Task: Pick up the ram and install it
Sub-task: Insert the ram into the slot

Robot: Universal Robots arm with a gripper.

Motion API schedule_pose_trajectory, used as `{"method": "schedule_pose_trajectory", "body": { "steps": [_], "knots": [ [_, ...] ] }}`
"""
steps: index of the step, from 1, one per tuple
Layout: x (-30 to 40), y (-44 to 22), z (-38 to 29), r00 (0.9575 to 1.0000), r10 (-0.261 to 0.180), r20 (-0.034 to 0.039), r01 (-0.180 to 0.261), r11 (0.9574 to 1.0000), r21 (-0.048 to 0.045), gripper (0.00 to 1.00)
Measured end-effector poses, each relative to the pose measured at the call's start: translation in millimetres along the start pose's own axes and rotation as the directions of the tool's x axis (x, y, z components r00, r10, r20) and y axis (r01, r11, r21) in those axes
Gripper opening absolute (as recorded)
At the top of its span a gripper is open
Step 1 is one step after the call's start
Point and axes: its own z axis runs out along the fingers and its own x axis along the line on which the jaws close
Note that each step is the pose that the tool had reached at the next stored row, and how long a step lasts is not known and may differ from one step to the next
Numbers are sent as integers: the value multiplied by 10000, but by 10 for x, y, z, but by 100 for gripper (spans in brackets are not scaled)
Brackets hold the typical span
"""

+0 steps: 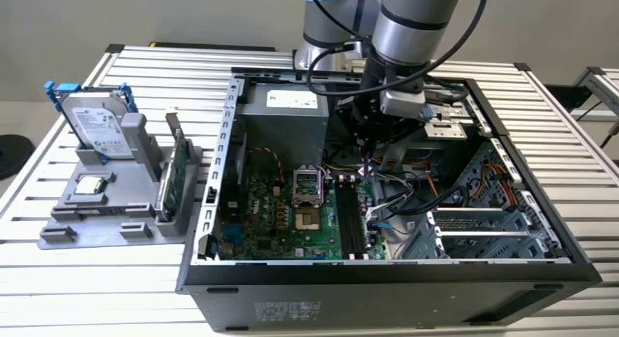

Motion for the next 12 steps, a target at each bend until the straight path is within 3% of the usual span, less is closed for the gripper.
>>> {"method": "schedule_pose_trajectory", "body": {
  "steps": [12],
  "knots": [
    [1,-1,31,10000,1,-1,-1,10000,2,0]
  ]
}}
